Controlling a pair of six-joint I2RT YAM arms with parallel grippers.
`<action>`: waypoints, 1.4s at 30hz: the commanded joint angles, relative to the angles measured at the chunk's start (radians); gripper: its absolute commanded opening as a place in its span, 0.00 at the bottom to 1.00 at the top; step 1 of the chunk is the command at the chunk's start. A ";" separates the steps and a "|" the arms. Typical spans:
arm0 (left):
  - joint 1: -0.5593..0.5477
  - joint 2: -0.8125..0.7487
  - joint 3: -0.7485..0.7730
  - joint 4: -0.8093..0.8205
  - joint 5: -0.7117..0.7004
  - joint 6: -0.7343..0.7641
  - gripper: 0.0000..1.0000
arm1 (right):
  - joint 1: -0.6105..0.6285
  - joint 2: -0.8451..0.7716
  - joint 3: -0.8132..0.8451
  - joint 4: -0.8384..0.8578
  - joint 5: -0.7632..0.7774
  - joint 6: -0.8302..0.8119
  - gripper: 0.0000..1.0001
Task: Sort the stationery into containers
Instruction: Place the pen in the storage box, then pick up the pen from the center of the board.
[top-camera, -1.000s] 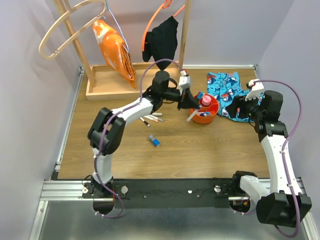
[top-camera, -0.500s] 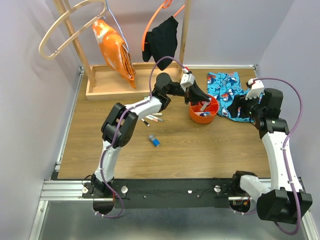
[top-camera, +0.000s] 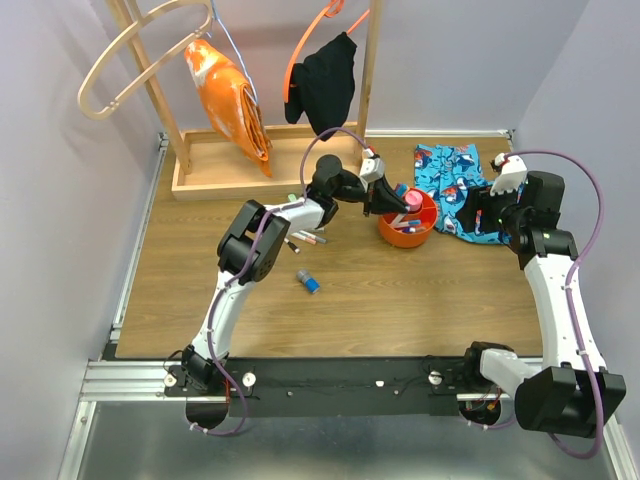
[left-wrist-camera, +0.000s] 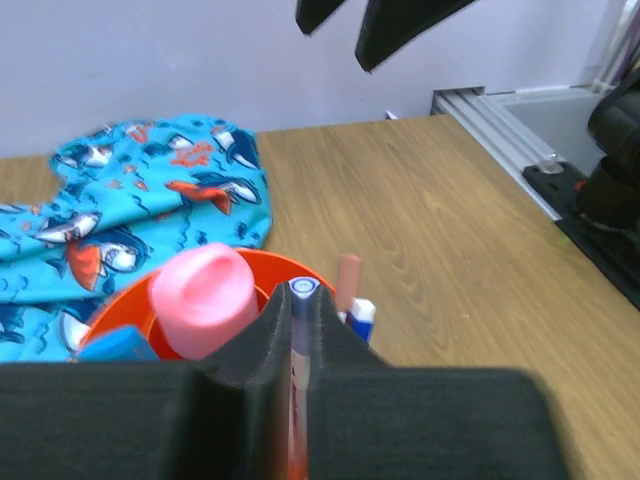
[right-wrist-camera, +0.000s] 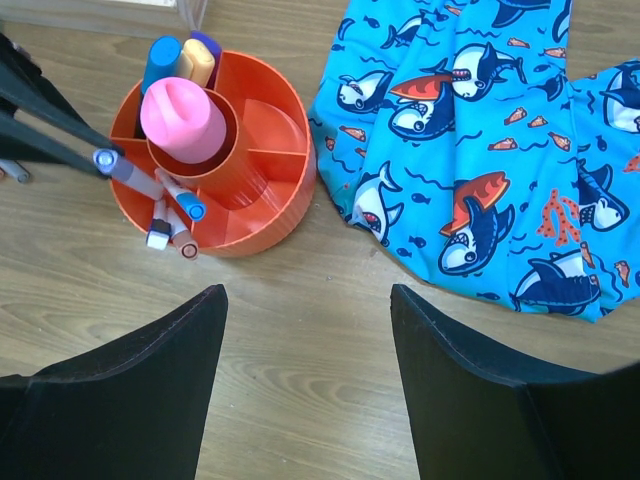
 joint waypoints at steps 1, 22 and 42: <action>-0.003 -0.036 -0.064 -0.018 0.029 0.059 0.32 | -0.005 -0.001 0.002 0.012 0.001 0.000 0.74; 0.072 -0.517 -0.028 -1.587 -0.406 1.098 0.63 | -0.005 -0.145 -0.142 0.133 -0.081 0.089 0.74; 0.221 -0.329 -0.015 -2.325 -0.664 2.018 0.44 | -0.005 -0.197 -0.161 0.089 -0.105 0.102 0.74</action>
